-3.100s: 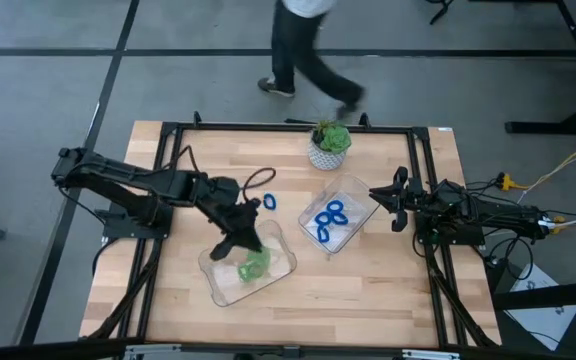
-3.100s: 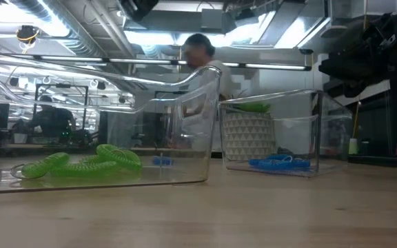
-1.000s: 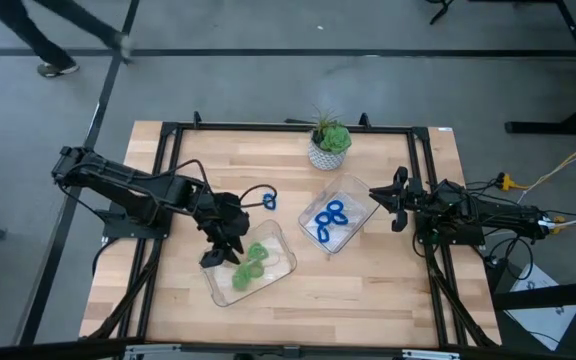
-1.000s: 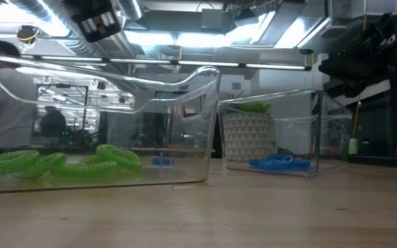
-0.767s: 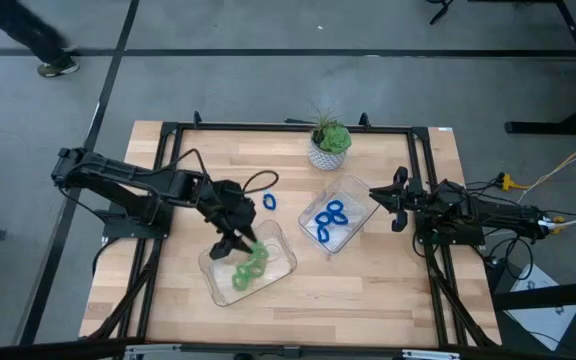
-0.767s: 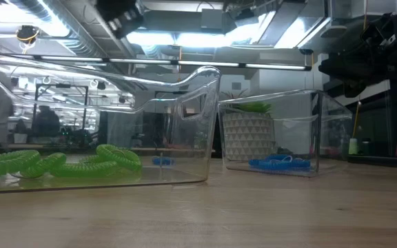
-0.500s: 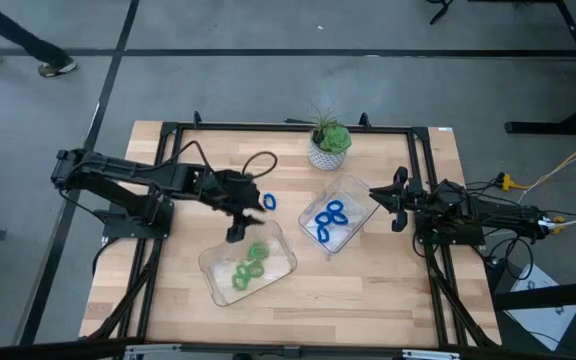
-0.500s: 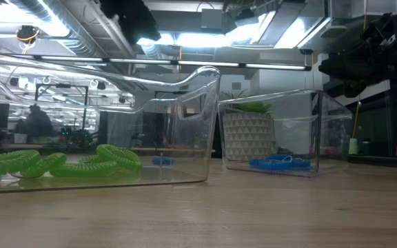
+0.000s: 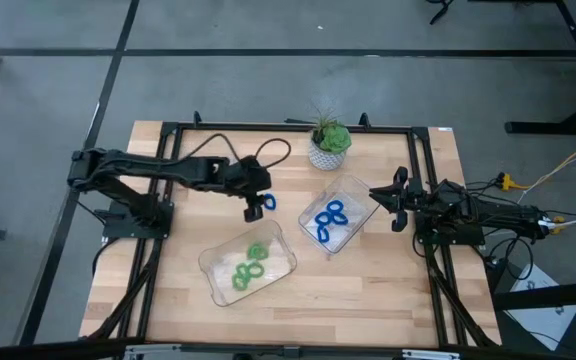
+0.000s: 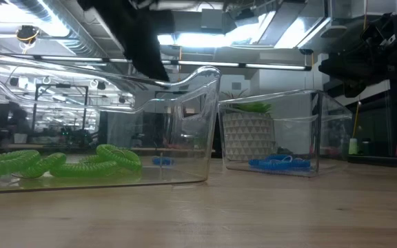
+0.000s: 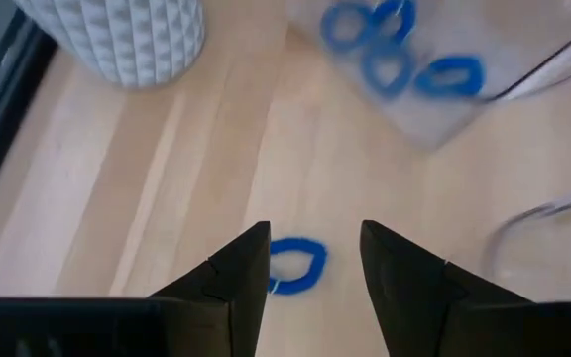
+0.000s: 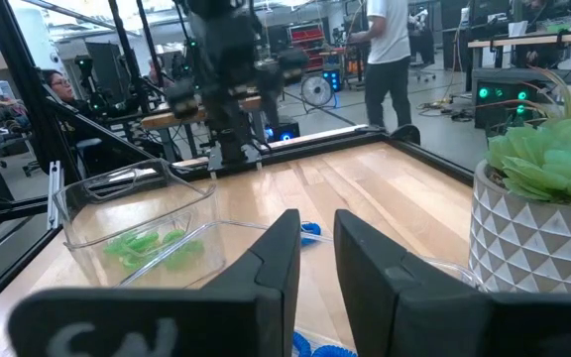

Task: Sort spring keychains
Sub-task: Put the blue spring keychain into the top transparent bin

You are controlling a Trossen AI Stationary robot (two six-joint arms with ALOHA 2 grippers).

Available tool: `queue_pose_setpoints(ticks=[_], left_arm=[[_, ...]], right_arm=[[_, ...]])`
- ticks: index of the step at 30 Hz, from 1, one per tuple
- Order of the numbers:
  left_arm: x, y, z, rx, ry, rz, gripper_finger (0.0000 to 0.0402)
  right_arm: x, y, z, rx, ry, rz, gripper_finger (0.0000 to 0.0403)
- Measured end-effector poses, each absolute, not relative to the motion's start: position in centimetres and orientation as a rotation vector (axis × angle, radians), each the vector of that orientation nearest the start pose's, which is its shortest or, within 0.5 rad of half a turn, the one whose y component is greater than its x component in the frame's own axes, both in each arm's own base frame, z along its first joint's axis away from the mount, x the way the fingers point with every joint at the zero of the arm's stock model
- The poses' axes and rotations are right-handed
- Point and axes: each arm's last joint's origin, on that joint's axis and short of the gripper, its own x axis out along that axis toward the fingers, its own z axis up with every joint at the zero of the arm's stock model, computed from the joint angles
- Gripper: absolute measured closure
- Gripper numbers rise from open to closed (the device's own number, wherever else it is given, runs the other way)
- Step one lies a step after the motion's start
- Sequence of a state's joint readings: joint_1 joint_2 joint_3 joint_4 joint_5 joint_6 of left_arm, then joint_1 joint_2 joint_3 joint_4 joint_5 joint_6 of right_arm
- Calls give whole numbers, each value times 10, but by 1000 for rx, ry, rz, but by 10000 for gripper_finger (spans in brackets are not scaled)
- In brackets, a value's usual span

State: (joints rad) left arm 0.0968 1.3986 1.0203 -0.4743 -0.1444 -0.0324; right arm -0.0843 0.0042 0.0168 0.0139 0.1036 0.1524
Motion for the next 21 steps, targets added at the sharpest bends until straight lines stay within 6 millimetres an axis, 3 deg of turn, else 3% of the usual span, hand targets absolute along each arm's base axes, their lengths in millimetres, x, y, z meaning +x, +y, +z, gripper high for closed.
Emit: queue_pose_setpoints(ticks=[12, 21], left_arm=[[310, 65, 188, -62, 1095, 307, 254], [317, 76, 151, -95, 1204, 240, 258]], right_arm=[[96, -11, 170, 152, -40, -186, 336], [96, -11, 170, 152, -41, -186, 336]])
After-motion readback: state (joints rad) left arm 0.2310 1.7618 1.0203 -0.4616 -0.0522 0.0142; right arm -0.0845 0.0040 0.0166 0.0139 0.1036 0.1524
